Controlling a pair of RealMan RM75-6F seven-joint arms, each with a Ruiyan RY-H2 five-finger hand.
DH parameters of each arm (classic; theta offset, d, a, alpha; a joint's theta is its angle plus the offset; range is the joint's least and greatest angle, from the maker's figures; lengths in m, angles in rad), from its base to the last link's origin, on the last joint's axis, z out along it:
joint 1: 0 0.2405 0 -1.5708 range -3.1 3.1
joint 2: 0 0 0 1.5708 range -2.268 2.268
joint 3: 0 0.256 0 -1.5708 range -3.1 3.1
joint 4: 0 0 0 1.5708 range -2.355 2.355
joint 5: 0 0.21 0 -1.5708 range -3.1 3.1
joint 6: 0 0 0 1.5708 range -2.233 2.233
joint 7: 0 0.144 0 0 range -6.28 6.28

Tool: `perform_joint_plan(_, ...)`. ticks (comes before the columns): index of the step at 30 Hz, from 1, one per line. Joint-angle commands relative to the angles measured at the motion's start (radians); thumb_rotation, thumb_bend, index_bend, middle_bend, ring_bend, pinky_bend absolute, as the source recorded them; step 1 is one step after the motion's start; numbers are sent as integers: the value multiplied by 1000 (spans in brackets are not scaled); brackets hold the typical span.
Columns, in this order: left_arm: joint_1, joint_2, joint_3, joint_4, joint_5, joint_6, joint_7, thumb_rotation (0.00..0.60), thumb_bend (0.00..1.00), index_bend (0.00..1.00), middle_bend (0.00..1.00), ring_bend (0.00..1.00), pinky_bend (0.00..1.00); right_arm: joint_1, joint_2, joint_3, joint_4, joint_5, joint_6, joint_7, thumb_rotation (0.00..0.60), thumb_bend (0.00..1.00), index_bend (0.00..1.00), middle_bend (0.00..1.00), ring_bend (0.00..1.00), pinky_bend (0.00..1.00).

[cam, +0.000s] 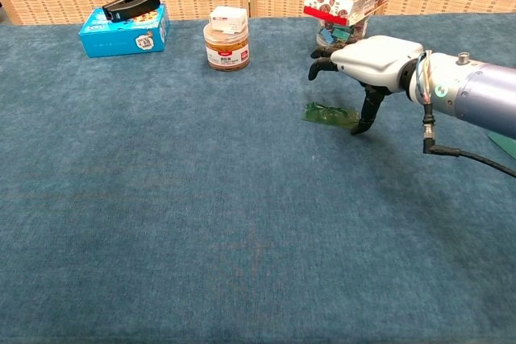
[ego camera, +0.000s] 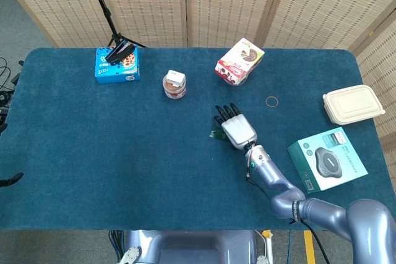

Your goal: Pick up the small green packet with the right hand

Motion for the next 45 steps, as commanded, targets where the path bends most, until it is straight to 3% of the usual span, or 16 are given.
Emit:
perform_joint_plan(1, 0, 0, -1, 0, -2, -1, 0, 600, 79, 0, 0, 0, 0, 1, -3, -2, 3, -1, 2, 4, 600, 0, 174, 0, 0, 0)
perform_joint_plan(21, -8, -2, -4, -5, -13, -12, 13, 600, 79, 0, 0, 0, 0, 16, -42, -4, 95, 2, -5, 30, 600, 0, 187, 0, 0, 0)
perform_joint_plan(30, -8, -1, -4, -4, -16, -13, 8, 600, 79, 0, 0, 0, 0, 23, -73, 15, 147, -21, 51, 48, 600, 0, 219, 0, 0, 0)
perform_joint_plan(45, -4, 1, -2, -1, -8, -9, 2, 600, 79, 0, 0, 0, 0, 14, -48, 8, 112, -41, 64, 54, 600, 0, 253, 0, 0, 0)
